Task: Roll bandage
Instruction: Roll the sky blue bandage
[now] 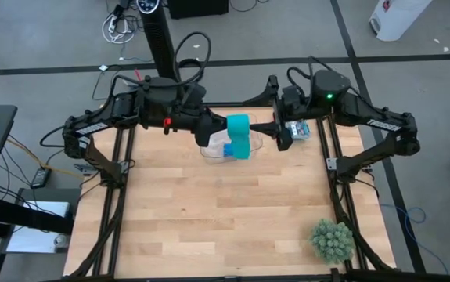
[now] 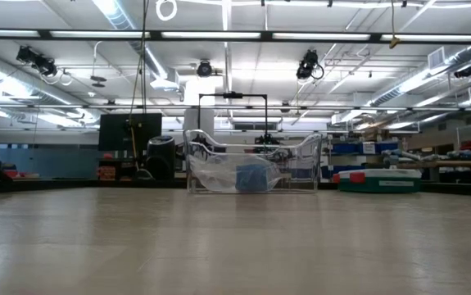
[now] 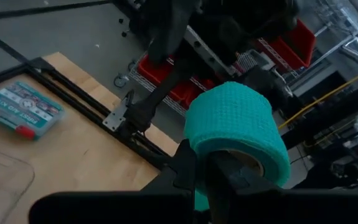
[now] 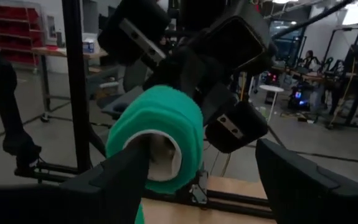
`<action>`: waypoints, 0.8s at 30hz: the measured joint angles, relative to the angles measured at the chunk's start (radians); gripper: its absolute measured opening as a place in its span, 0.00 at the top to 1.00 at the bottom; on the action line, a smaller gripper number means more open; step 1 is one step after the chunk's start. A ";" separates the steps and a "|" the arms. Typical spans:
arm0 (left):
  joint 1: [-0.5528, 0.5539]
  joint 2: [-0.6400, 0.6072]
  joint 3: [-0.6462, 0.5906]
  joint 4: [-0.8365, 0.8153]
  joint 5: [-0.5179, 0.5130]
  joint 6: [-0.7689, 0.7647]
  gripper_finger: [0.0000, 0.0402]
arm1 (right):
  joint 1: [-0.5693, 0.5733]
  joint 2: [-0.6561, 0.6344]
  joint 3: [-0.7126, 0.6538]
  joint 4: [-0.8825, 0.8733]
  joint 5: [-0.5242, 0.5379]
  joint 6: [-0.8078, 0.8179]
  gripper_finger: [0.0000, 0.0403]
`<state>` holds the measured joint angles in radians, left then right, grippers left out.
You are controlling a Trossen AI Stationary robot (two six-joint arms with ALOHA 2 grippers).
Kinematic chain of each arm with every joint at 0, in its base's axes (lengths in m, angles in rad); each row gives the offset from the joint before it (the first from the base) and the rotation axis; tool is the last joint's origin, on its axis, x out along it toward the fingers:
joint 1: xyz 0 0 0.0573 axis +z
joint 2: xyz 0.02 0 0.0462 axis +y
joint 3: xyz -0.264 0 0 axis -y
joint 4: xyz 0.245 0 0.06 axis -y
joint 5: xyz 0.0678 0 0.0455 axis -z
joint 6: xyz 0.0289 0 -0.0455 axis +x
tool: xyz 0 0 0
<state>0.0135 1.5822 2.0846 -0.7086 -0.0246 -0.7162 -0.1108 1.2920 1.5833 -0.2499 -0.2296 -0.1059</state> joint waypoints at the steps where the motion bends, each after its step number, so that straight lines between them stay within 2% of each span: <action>1: 0.000 0.000 0.000 -0.006 0.000 -0.012 0.94 | 0.004 0.003 -0.001 -0.001 0.004 -0.007 0.31; 5: 0.000 -0.001 0.000 -0.006 0.003 -0.087 0.94 | 0.017 0.016 0.000 0.044 0.026 -0.027 0.35; 8: 0.000 -0.001 0.000 -0.008 0.003 -0.140 0.94 | 0.017 0.026 0.000 0.066 0.026 -0.024 0.44; 11: 0.000 -0.001 0.000 -0.017 0.003 -0.189 0.94 | 0.017 0.027 -0.001 0.066 0.007 -0.023 0.59; 17: 0.000 -0.001 0.000 -0.017 0.008 -0.264 0.93 | 0.017 0.032 -0.001 0.062 -0.068 -0.019 0.95; 24: -0.001 -0.005 0.000 0.010 -0.025 -0.159 0.87 | 0.000 0.027 -0.001 0.066 -0.119 0.082 0.99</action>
<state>0.0128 1.5775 2.0850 -0.6989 -0.0494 -0.8751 -0.1109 1.3191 1.5826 -0.1835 -0.3485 -0.0242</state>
